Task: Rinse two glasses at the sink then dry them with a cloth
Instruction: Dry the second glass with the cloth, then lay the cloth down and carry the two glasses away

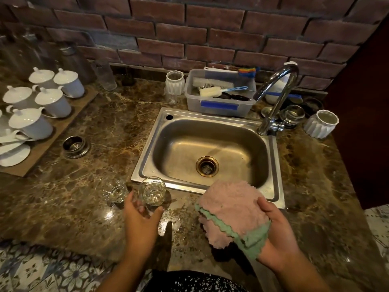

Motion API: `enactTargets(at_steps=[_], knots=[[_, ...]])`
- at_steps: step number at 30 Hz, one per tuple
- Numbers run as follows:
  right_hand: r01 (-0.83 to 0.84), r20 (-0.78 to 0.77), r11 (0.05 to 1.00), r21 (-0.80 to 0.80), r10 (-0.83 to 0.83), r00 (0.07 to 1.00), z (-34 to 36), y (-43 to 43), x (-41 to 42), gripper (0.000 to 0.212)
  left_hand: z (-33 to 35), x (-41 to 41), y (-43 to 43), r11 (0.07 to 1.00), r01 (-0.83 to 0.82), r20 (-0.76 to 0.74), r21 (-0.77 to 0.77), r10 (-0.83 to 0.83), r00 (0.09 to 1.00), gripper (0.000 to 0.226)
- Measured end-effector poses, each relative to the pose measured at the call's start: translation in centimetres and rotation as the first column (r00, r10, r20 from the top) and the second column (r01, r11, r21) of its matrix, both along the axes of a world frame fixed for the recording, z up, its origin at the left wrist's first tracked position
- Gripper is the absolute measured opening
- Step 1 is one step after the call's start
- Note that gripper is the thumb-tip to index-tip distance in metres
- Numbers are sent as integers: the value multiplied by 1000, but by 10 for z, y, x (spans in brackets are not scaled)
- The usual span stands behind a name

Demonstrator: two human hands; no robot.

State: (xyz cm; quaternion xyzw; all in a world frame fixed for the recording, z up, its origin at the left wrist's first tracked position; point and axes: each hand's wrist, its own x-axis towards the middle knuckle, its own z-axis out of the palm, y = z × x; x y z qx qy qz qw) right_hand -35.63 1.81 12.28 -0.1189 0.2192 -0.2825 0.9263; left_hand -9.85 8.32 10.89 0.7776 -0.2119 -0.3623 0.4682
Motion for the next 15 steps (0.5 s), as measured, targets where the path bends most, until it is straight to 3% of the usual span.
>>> enactTargets(at_steps=[2,3,4,5,7,9,12,14,15], knots=[[1,2,1000,24,-1,1000,5,0,-2,60,22,-24,0,999,14,8,-45,-13,1000,35],[16,-12,1000,16,-16,1000,11,0,-2,60,25,-33,-6,998,54,-60,-43,-56,997,14],[40,-54,999,1,-40,998,17,0,-1,64,26,-40,-17,993,112,-217,-29,-116,969,13],[68,-63,998,6,-67,996,19,-2,0,71,22,-44,-29,985,172,-445,4,-152,882,32],[46,-27,999,30,-45,999,18,-6,1,81,17,-51,-48,948,317,-850,29,-144,506,68],[-33,-26,999,35,34,999,17,-7,0,80,9,-57,-55,915,401,-954,-41,-155,256,91],[-70,-127,997,40,75,989,12,-14,-8,79,8,-63,-52,866,466,-966,-182,-247,82,102],[-106,-190,993,49,113,975,9,-15,-16,80,7,-66,-48,870,444,-961,-214,-268,63,91],[-115,-218,991,69,127,968,7,-16,-19,80,6,-69,-45,871,443,-954,-214,-284,98,82]])
